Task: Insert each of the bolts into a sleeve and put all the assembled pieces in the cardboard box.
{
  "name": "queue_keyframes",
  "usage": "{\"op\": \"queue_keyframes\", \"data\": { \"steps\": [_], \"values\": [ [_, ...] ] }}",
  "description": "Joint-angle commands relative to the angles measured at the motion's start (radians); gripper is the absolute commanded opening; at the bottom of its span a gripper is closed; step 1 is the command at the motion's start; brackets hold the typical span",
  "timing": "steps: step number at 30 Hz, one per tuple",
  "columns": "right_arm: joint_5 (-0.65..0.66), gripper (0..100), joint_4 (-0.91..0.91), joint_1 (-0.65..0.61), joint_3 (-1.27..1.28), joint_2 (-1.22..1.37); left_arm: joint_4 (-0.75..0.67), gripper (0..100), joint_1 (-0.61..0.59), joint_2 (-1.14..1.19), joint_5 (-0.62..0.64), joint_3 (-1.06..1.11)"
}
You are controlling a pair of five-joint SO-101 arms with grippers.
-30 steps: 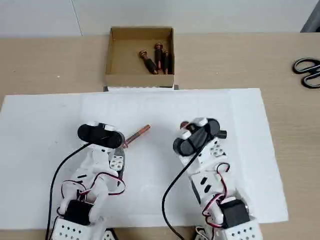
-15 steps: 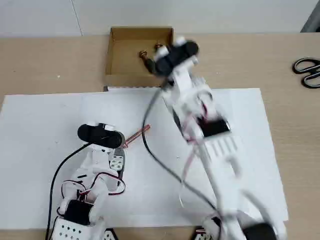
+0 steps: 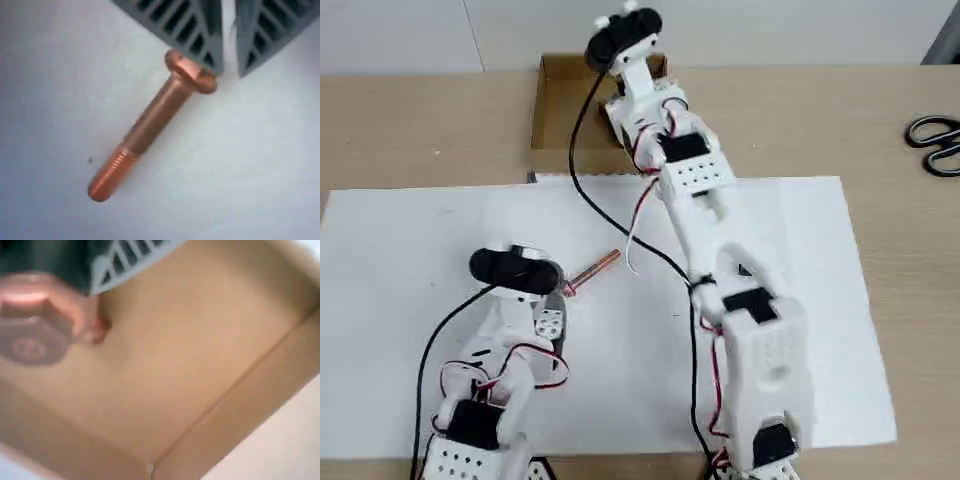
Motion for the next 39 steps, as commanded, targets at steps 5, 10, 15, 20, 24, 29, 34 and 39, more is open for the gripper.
{"op": "queue_keyframes", "data": {
  "steps": [5,10,15,20,24,29,34,39],
  "values": [
    [-0.002,0.3,0.007,-0.002,-0.322,0.186,-0.015,1,-0.015,-0.009,0.018,-0.008],
    [0.084,0.5,0.128,-0.021,-0.342,0.223,-0.015,1,-0.015,-0.009,0.018,-0.008],
    [0.155,5.6,0.202,-0.039,-0.345,0.223,-0.015,1,-0.015,-0.009,0.018,-0.008],
    [0.17,18.8,0.275,-0.038,-0.347,0.22,-0.015,1,-0.015,-0.009,0.018,-0.008],
    [0.172,17.7,0.386,-0.041,-0.459,0.191,-0.015,1,-0.015,-0.009,0.018,-0.008],
    [0.169,17.7,0.598,-0.054,-0.609,0.157,-0.015,1,-0.015,-0.009,0.018,-0.008],
    [0.115,17.7,0.874,-0.054,-0.779,0.13,-0.015,1,-0.015,-0.009,0.018,-0.008],
    [0.095,17.7,1.064,-0.054,-0.904,0.131,-0.015,1,-0.015,-0.009,0.018,-0.008]
  ]
}}
